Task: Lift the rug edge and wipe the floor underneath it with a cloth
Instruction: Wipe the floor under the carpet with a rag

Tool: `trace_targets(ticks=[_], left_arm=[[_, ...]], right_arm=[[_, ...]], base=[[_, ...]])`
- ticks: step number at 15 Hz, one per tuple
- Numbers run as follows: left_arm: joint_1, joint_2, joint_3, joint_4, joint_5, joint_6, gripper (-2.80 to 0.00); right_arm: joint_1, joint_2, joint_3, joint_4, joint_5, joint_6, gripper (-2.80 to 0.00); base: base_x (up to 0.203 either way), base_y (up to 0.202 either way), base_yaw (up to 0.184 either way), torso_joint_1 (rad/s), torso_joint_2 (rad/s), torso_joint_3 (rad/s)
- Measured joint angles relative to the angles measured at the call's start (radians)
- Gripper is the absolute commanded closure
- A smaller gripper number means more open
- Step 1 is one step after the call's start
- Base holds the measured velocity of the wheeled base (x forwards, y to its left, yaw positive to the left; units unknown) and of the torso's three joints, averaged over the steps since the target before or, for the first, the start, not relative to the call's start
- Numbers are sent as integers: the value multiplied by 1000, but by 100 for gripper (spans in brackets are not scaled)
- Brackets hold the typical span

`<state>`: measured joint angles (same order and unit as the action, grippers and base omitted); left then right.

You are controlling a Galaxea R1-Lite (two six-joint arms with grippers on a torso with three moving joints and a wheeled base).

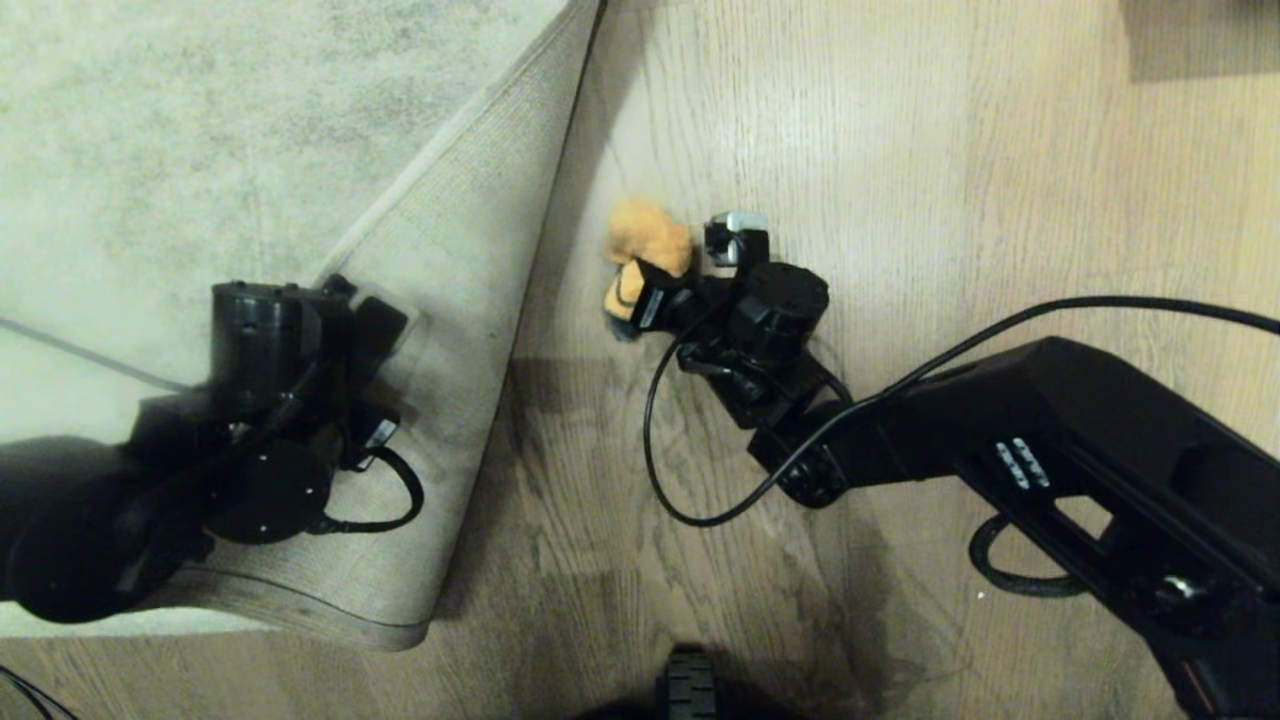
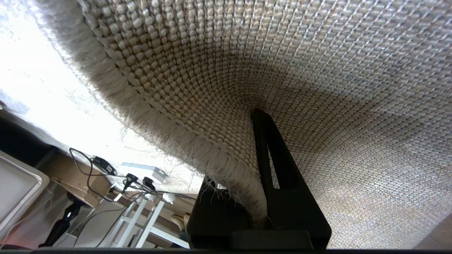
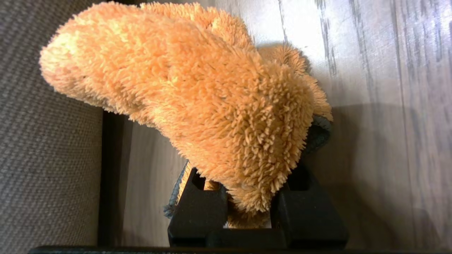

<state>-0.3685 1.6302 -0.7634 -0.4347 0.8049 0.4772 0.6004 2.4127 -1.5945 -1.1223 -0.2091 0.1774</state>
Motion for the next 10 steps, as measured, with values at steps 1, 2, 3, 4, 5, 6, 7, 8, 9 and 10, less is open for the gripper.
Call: trace_targets(ticks=[1, 2, 3, 4, 5, 6, 7, 8, 9, 10], left_arm=[[0, 0, 0, 0, 0, 0, 0], [1, 1, -1, 0, 0, 0, 0], [1, 1, -1, 0, 0, 0, 0], [4, 1, -1, -1, 0, -1, 0], [6, 1, 0, -1, 0, -2, 0], [7, 1, 2, -1, 0, -3, 0], [7, 1, 2, -1, 0, -3, 0], [8, 0, 4, -2, 0, -3, 0], [9, 0, 4, -2, 0, -3, 0], [9, 0, 4, -1, 0, -3, 0]], right_arm=[[2, -4, 19, -3, 0, 2, 0], [13, -8, 40, -9, -2, 18, 0], [29, -12, 61, -11, -9, 45, 0], [55, -18, 90, -15, -15, 74, 0], [82, -22, 120, -21, -20, 90, 0], [108, -24, 149, -33, -22, 95, 0], [139, -26, 184, -51, -23, 99, 0], [170, -26, 219, -65, -21, 100, 0], [204, -24, 253, -84, -20, 107, 0], [228, -23, 272, -99, -19, 114, 0]], base=[[0, 0, 0, 0, 0, 0], [0, 0, 0, 0, 0, 0], [0, 0, 0, 0, 0, 0], [0, 0, 0, 0, 0, 0], [0, 0, 0, 0, 0, 0], [0, 0, 0, 0, 0, 0], [0, 0, 0, 0, 0, 0], [0, 0, 0, 0, 0, 0], [0, 0, 0, 0, 0, 0], [0, 0, 0, 0, 0, 0]])
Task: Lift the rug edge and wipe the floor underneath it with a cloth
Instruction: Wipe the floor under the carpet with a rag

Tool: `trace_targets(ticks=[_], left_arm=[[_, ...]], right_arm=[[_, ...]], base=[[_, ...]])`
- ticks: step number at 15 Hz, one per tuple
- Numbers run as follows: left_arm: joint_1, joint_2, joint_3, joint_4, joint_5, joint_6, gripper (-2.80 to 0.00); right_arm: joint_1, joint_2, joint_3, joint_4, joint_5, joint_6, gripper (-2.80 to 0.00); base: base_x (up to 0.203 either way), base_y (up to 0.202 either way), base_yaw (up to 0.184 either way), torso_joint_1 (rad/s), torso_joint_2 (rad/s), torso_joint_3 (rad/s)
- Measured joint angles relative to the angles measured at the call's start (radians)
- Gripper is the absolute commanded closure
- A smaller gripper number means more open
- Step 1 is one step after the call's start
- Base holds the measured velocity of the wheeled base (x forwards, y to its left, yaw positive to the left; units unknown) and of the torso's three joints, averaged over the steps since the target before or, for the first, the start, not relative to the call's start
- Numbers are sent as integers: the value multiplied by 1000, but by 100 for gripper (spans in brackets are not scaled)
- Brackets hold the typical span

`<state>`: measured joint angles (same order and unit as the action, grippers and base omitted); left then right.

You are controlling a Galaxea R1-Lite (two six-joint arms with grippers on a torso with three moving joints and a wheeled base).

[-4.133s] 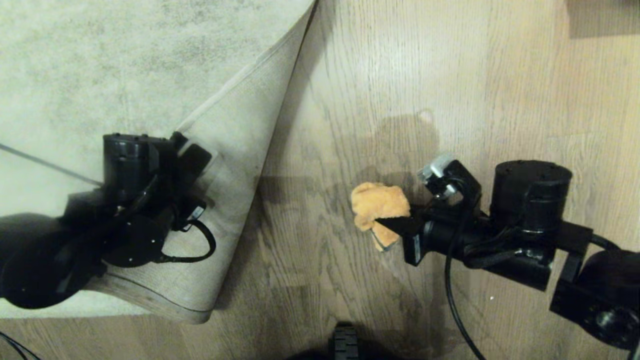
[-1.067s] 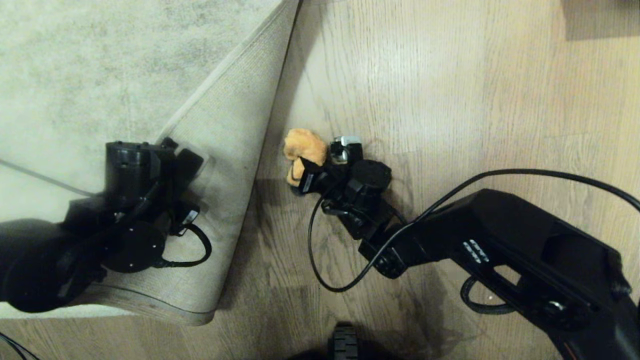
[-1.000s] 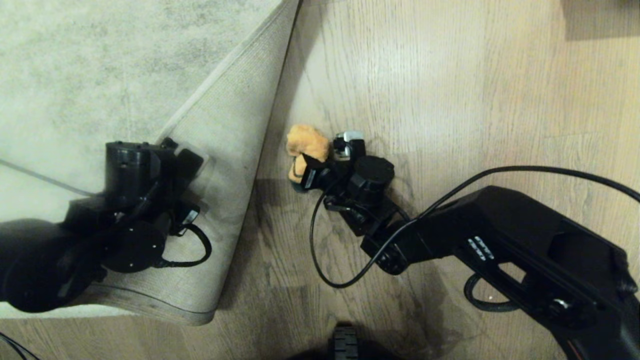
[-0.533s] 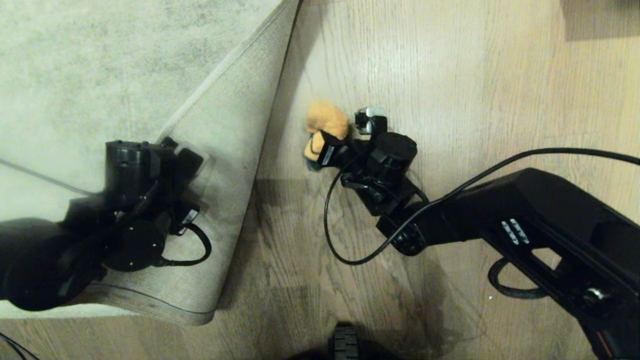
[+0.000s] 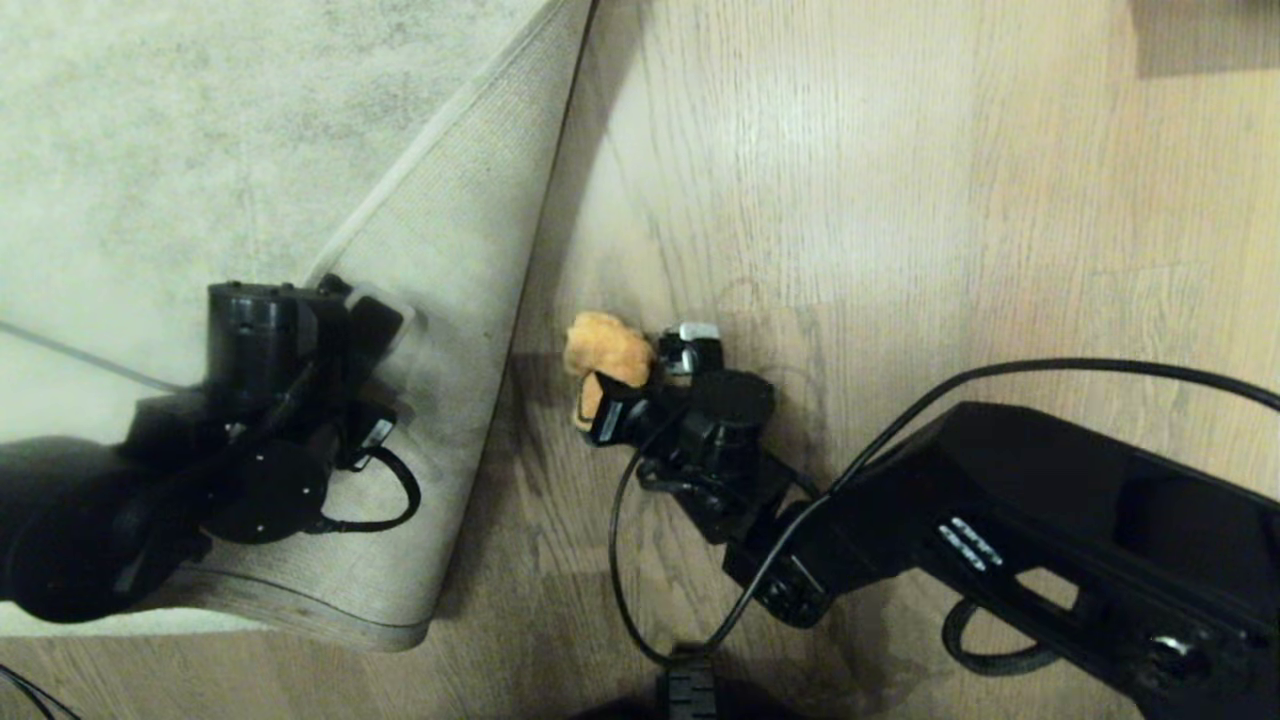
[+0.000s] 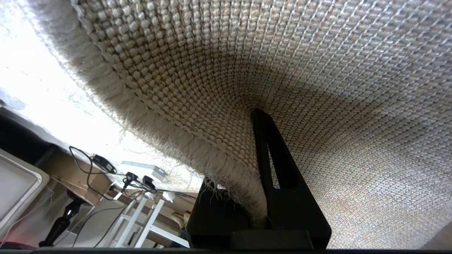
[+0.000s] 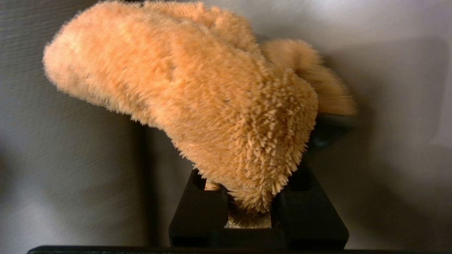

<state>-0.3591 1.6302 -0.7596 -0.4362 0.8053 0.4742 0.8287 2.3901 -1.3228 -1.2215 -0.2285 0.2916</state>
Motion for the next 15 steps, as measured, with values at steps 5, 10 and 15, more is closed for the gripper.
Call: trace_targets(ticks=[5, 10, 15], left_arm=[[0, -1, 0, 0, 0, 0, 0], [-1, -2, 6, 0, 0, 0, 0], [-1, -3, 16, 0, 0, 0, 0]], right_arm=[[60, 52, -11, -1, 6, 10, 0], [17, 140, -163, 31, 7, 10, 0], [-74, 169, -359, 143, 18, 5, 0]], base=[[0, 0, 0, 0, 0, 0], [0, 0, 0, 0, 0, 0], [0, 0, 0, 0, 0, 0]])
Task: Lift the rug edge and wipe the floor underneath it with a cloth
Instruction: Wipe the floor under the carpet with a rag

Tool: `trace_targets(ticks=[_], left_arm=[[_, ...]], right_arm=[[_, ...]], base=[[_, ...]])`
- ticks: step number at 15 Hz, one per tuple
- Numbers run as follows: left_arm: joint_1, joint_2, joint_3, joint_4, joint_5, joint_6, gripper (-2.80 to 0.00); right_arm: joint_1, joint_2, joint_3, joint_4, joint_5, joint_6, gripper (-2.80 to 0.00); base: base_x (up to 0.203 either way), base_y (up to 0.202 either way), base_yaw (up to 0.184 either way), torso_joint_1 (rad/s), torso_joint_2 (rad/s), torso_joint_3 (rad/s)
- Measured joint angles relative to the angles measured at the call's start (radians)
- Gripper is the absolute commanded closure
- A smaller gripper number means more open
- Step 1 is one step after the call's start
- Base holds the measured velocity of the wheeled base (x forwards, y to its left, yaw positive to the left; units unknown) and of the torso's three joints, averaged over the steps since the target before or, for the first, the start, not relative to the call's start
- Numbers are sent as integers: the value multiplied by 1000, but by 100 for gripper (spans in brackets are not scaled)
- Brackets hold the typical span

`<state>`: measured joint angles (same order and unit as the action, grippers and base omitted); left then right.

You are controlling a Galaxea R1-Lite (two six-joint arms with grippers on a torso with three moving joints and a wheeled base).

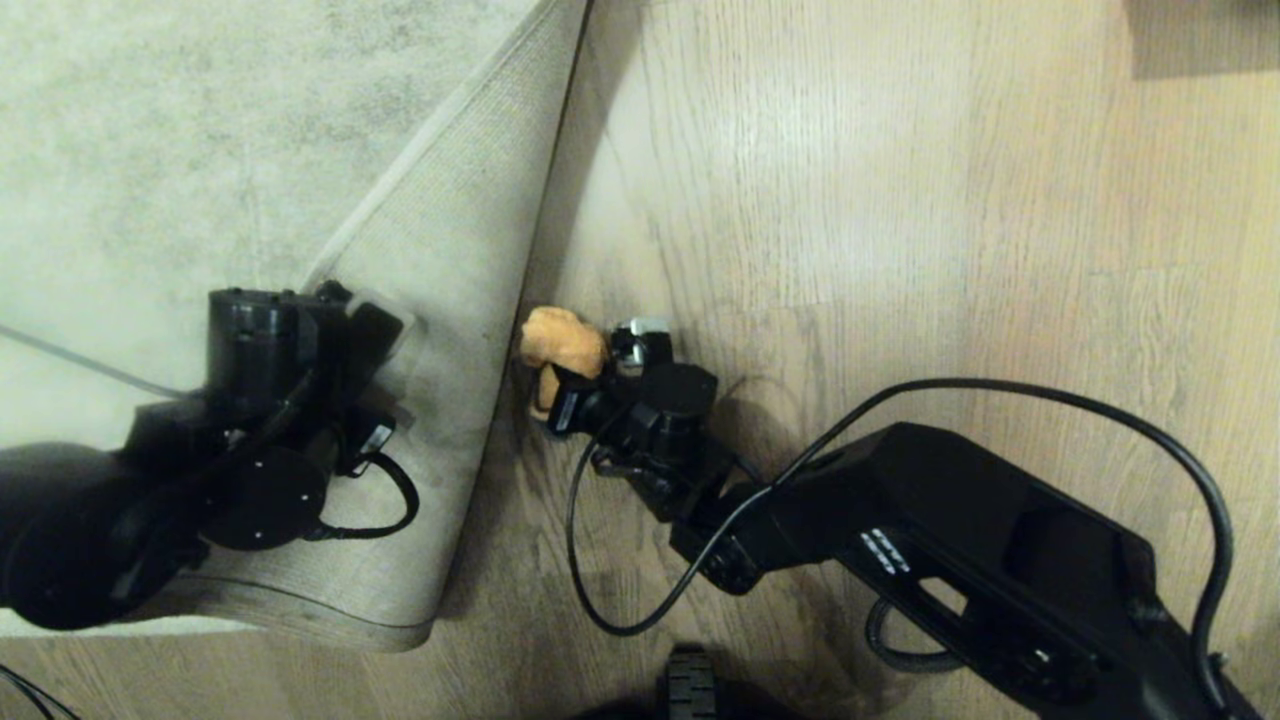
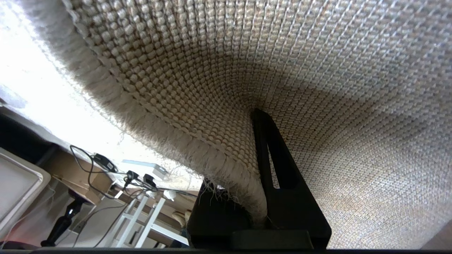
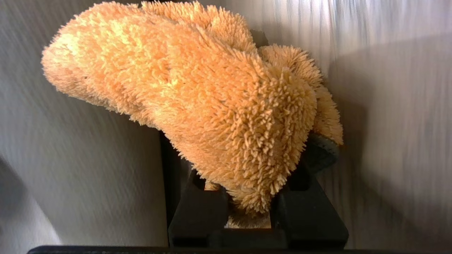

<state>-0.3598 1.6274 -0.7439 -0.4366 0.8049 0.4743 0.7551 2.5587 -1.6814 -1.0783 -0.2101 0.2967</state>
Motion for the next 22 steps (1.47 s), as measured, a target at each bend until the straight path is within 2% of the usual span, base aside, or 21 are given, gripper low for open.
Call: trace_targets(ticks=[5, 9, 13, 16, 20, 22], left_arm=[[-1, 0, 6, 0, 0, 1, 0], [-1, 0, 6, 1, 0, 1, 0], [-1, 0, 6, 1, 2, 1, 0], [-5, -1, 5, 1, 2, 2, 0], [-4, -3, 5, 1, 2, 2, 0], [-3, -4, 7, 1, 1, 2, 0]], right_arm=[[-79, -80, -52, 58, -5, -6, 0], [-118, -170, 3, 85, -16, -24, 0], [-119, -266, 159, 68, -18, -75, 0], [-99, -337, 325, 31, -20, -84, 0], [-15, -389, 581, -95, -15, -82, 0], [30, -360, 635, -176, -13, -78, 0]], base=[[0, 0, 0, 0, 0, 0], [0, 0, 0, 0, 0, 0], [0, 0, 0, 0, 0, 0], [0, 0, 0, 0, 0, 0], [0, 0, 0, 0, 0, 0], [0, 0, 0, 0, 0, 0]])
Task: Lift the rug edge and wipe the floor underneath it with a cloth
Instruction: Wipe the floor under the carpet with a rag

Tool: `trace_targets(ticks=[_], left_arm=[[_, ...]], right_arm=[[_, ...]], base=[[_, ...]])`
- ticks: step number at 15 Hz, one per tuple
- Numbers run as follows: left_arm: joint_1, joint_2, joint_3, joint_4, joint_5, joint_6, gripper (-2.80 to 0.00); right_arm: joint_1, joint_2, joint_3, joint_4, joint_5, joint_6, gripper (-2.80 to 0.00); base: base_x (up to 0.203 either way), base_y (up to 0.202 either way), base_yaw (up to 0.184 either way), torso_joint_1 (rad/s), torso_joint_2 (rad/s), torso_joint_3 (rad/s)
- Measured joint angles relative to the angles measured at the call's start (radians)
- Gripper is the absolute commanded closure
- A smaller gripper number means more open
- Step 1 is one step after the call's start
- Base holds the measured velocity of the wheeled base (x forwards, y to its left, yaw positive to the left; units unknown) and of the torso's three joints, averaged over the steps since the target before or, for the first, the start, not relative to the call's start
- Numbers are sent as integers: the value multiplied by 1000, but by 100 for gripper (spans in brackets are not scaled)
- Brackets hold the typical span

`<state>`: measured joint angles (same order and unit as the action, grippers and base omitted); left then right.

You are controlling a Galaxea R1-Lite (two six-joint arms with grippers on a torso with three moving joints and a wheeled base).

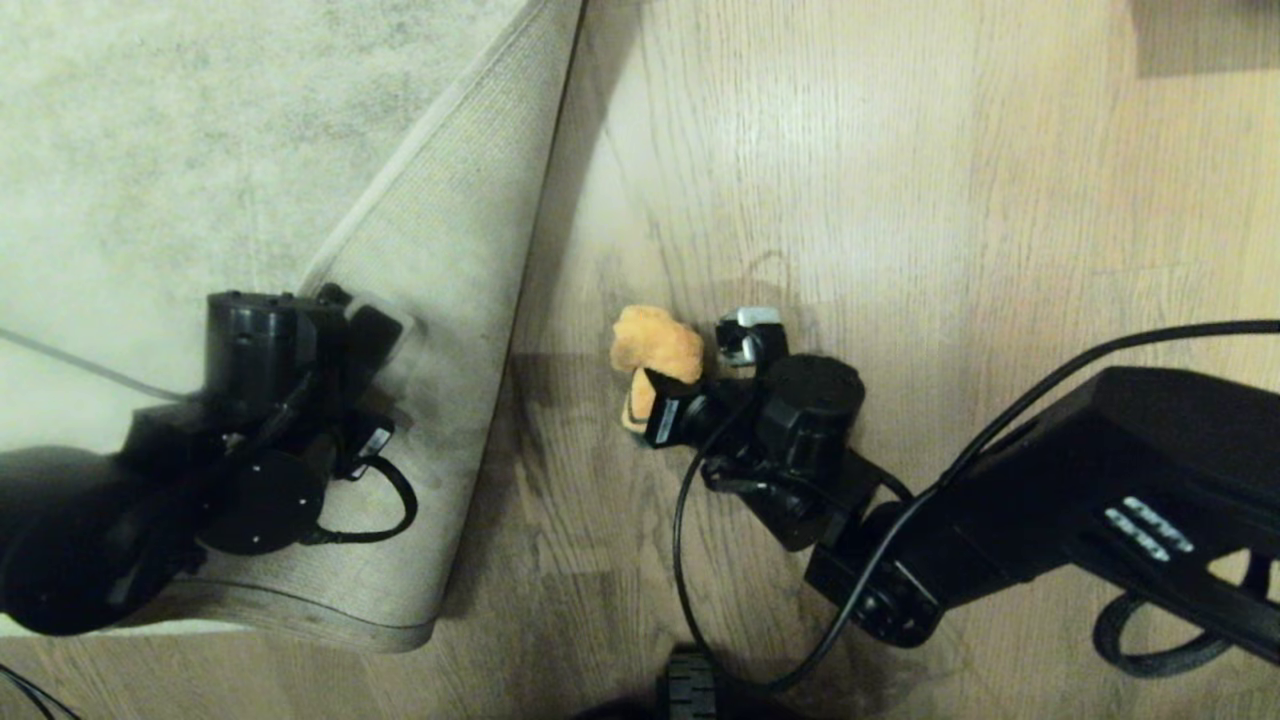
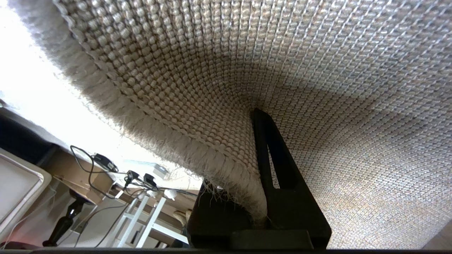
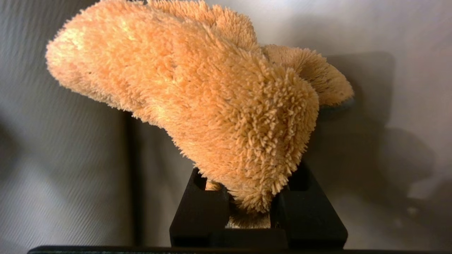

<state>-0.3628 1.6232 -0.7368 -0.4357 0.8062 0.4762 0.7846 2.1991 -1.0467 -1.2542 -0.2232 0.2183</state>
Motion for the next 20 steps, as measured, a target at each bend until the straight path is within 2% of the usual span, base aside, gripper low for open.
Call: trace_targets(ticks=[3, 10, 17, 20], left_arm=[[0, 0, 1, 0, 0, -1, 0], [-1, 0, 5, 0, -1, 0, 0], [-2, 2, 8, 0, -3, 0, 0], [-1, 2, 8, 0, -3, 0, 0]], right_arm=[[35, 78, -26, -26, 7, 2, 0], [41, 301, -333, -31, 11, 17, 0], [-53, 364, -604, 129, 24, 17, 0], [-105, 313, -640, 165, 21, 15, 0]], base=[[0, 0, 0, 0, 0, 0], [0, 0, 0, 0, 0, 0], [0, 0, 0, 0, 0, 0], [0, 0, 0, 0, 0, 0]])
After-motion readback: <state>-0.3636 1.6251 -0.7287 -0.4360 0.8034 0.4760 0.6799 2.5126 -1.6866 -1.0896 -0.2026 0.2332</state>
